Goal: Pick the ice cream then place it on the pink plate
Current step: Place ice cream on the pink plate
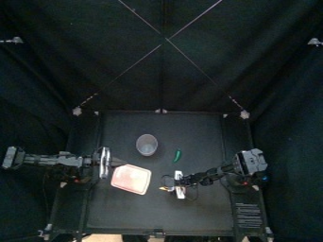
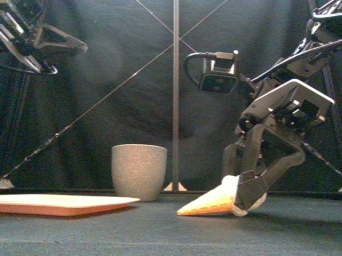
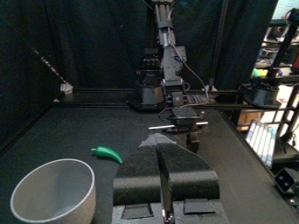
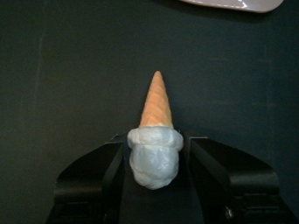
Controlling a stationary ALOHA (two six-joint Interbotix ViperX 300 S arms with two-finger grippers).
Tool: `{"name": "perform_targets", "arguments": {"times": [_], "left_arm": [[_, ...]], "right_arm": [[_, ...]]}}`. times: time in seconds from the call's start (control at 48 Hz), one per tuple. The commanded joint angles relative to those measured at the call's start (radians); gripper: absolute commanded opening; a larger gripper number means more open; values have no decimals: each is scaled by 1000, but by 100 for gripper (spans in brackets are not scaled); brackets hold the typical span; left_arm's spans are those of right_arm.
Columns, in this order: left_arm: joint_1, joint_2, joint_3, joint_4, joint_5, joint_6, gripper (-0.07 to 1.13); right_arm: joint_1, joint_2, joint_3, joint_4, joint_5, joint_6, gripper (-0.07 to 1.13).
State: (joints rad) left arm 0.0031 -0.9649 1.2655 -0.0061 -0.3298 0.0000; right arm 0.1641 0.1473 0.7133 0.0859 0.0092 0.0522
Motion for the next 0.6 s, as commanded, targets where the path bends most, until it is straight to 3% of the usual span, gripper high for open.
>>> {"name": "perform_targets", "arguments": {"times": [0.021,0.354,0.604], "left_arm": [[2,3,-12,0,-8,0,-3],[3,2,-2,0,-5,-2,-3],[5,0,17,-2,-3,-3,-3]], "right_arm": [[-6,-21,-26,-5,0,-5,67],[-29,-29,-233,-118,8,-6,62],[-54,104,-454,-149,25,-8,62]]}}
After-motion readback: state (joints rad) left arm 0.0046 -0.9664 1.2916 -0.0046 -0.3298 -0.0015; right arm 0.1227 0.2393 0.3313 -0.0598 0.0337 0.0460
